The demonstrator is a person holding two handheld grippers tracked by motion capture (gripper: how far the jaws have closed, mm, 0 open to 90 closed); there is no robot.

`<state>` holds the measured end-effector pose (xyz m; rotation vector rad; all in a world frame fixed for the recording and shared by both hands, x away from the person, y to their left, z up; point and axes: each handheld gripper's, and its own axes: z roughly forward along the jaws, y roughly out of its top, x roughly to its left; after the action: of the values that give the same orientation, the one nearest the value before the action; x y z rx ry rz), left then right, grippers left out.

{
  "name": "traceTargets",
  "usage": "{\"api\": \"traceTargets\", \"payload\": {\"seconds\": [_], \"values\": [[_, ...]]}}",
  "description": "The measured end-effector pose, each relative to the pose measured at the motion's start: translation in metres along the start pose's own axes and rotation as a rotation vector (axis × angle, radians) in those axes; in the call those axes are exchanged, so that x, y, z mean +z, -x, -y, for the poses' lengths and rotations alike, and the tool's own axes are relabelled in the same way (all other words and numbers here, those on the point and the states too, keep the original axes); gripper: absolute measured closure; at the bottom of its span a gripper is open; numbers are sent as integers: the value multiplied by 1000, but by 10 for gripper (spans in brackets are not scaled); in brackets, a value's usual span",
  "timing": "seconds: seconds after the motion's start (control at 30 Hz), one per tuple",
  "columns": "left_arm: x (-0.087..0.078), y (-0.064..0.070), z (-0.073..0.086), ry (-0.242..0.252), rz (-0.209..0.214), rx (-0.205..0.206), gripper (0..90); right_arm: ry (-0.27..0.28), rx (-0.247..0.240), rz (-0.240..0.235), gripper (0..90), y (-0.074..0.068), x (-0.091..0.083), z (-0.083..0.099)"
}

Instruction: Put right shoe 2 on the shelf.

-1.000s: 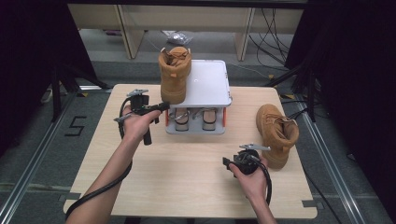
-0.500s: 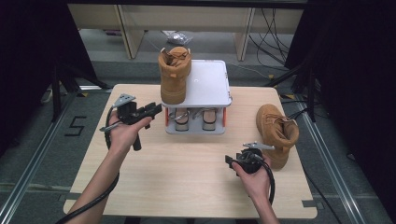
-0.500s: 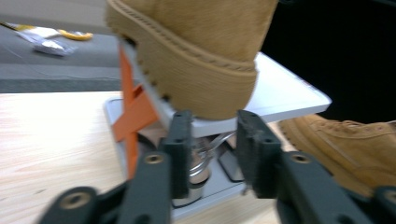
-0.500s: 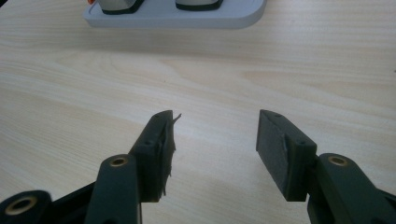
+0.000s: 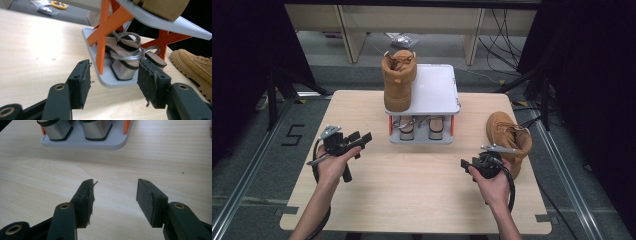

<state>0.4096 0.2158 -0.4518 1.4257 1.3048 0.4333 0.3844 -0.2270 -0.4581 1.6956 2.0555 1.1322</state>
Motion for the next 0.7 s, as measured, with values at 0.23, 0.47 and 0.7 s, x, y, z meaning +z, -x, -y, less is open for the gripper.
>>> {"api": "traceTargets", "payload": {"seconds": [0.23,0.47,0.7], "values": [[-2,-3,15,-10,-7,9,438,-4,-13,7,495,3,-13,-13],[-8,-4,18,4,-7,-5,435,-31,22,11,507,7,-31,-31],[-10,-6,18,3,-14,-8,435,-51,-3,43,517,17,-50,-53]]}}
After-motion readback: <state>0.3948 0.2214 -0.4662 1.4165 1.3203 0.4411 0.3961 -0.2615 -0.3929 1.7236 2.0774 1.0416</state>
